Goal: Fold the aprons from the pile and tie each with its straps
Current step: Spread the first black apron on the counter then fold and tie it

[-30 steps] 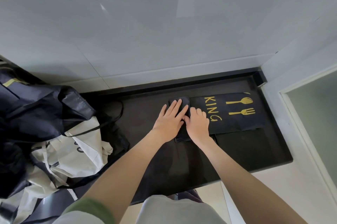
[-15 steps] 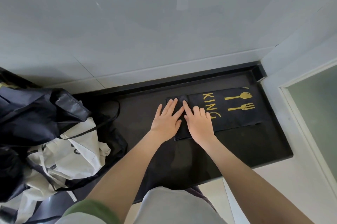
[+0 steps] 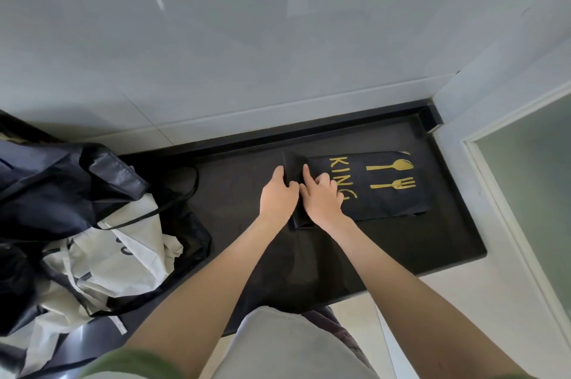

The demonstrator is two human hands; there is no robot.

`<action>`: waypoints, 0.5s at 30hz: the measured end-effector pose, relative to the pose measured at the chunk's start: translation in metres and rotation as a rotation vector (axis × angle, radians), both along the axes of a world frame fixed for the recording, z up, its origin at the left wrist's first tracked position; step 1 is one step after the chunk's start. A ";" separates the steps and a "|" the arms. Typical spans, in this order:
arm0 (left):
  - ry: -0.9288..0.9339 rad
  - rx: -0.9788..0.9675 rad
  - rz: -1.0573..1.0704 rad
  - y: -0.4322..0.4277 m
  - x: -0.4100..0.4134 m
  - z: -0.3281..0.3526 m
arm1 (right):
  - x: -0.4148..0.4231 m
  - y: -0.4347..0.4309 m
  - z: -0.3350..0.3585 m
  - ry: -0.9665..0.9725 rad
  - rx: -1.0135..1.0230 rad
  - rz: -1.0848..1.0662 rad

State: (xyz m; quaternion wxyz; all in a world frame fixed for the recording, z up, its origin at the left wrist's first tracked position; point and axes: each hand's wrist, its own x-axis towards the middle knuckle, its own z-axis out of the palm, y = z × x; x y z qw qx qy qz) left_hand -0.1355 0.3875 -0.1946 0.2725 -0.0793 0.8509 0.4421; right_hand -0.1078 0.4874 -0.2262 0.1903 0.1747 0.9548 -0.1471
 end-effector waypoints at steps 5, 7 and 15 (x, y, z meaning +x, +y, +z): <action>0.023 0.101 -0.161 0.007 0.009 0.015 | -0.004 -0.004 0.019 -0.087 -0.728 -0.467; -0.010 0.122 -0.264 0.007 0.011 0.016 | 0.000 0.002 0.032 -0.052 -0.893 -0.586; 0.238 -0.239 -0.716 0.004 0.014 -0.002 | 0.015 0.019 0.020 0.015 -0.667 -0.536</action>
